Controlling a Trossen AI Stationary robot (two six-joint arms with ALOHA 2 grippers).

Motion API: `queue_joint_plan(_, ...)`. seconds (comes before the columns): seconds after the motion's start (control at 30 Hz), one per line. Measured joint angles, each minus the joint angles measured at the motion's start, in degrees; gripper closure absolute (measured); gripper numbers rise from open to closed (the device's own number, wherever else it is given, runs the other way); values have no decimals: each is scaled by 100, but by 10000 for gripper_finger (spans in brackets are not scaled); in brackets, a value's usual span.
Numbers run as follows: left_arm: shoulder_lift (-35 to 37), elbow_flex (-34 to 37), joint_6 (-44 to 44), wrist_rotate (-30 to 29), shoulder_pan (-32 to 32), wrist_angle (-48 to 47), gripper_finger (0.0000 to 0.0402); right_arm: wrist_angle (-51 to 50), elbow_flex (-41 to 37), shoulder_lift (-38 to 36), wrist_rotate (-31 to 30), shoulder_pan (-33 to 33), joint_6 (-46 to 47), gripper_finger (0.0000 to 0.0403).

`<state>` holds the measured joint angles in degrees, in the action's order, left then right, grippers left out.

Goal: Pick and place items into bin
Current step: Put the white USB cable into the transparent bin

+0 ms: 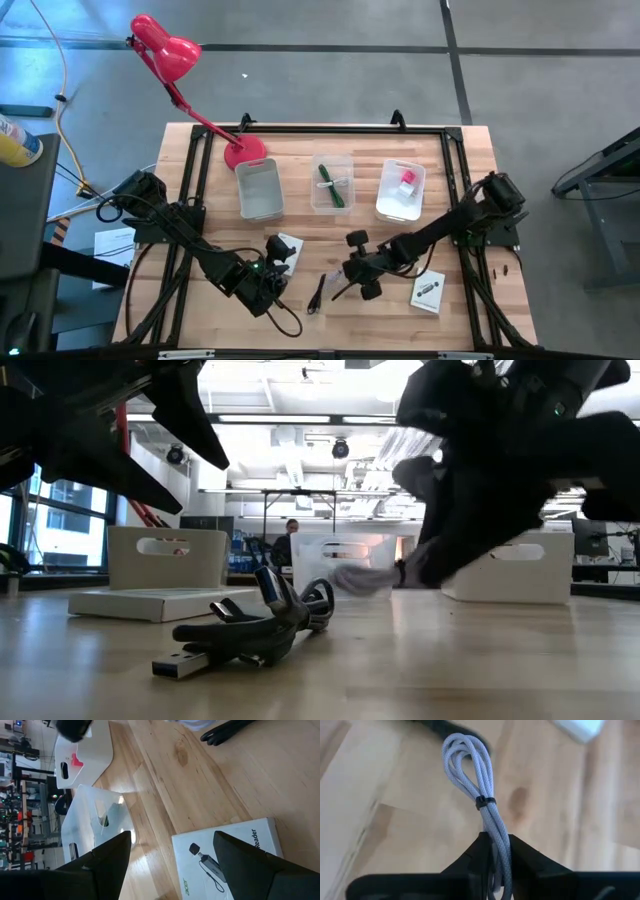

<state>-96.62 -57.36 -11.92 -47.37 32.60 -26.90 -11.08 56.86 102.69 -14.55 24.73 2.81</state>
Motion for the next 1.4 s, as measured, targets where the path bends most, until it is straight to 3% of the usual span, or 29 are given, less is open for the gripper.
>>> queue_joint_plan(0.27,0,-1,0,-9,0,-4,131,-706,4,-870,-1002,-133,-189,375)
queue_joint_plan(0.4,0,0,0,-28,0,-2,131,-930,7,-1375,-1731,-419,-373,361)
queue_joint_plan(0.53,0,0,0,-30,2,-2,131,-870,7,-1778,-1974,-881,-654,371)
queue_joint_plan(0.8,0,0,-16,-108,2,-13,131,-627,8,-1921,-1909,-2096,-674,361)
queue_joint_plan(1.0,0,0,-26,-270,2,-24,131,-123,7,-1696,-1333,-2868,-572,370)
queue_joint_plan(1.4,0,0,-24,-278,2,-50,131,442,7,-900,-630,-3607,-120,356)
